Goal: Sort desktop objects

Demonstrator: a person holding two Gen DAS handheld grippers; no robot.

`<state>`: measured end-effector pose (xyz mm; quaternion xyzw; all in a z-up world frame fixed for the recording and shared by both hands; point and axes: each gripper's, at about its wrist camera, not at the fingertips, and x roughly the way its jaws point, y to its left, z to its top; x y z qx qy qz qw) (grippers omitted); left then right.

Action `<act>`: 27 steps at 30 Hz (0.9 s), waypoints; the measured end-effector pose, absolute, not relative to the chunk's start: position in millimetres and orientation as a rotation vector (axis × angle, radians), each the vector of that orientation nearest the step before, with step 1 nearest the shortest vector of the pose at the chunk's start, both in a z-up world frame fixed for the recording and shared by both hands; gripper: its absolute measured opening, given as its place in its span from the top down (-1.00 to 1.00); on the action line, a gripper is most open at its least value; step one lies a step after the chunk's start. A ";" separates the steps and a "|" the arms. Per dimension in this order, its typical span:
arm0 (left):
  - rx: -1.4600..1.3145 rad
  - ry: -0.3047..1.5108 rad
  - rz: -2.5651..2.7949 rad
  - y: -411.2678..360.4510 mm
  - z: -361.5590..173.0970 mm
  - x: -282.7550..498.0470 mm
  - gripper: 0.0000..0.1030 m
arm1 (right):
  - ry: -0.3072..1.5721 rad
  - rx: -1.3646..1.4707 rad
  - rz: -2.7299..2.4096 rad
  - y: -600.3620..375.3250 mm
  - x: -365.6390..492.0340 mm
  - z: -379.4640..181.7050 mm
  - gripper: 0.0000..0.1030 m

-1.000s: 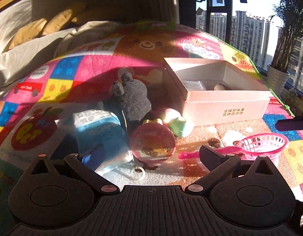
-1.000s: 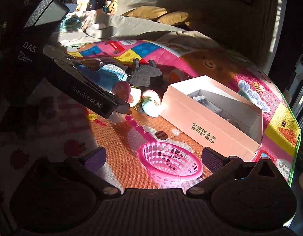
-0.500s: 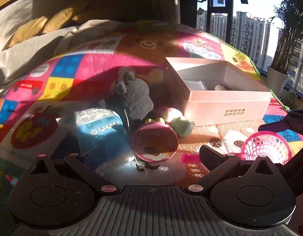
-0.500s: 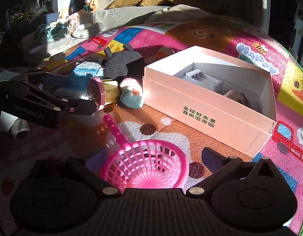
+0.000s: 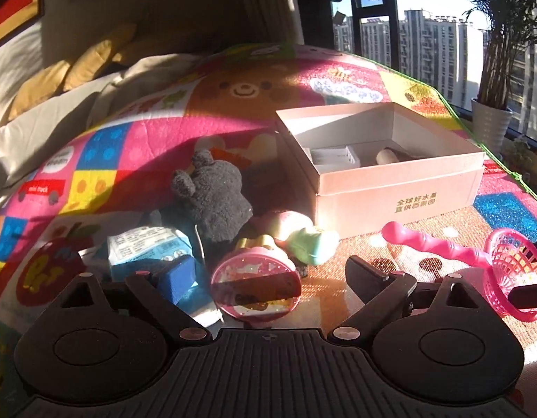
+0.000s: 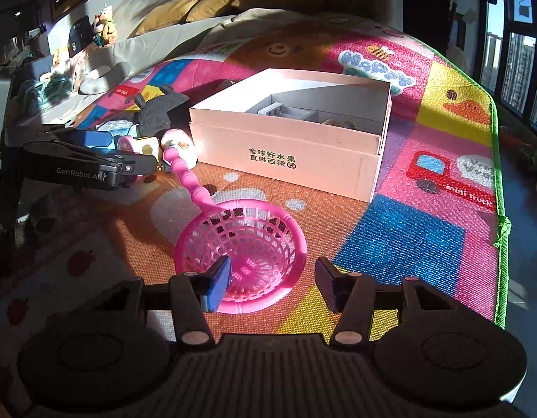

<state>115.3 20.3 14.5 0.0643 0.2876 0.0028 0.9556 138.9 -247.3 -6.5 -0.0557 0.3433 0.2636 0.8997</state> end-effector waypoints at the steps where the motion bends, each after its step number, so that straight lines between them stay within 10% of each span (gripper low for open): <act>1: 0.140 0.593 0.011 19.3 13.0 117.3 -0.50 | 0.705 -0.091 0.537 -250.0 138.6 -8.8 -0.49; 6: 0.174 0.605 0.027 19.4 9.8 117.3 -0.19 | 0.701 -0.012 0.514 -259.0 143.6 -12.5 -0.73; 18: 0.236 0.709 -0.194 -8.8 31.5 51.5 -0.20 | 0.677 0.087 0.484 -271.8 145.3 -11.2 -1.00; 23: 0.203 0.695 -0.193 -13.1 26.5 33.3 -0.89 | 0.629 0.073 0.454 -273.9 131.0 -1.5 -1.00; 27: 0.151 0.696 -0.190 -9.3 26.4 26.2 -0.98 | 0.558 0.027 0.436 -269.9 119.9 14.6 -1.00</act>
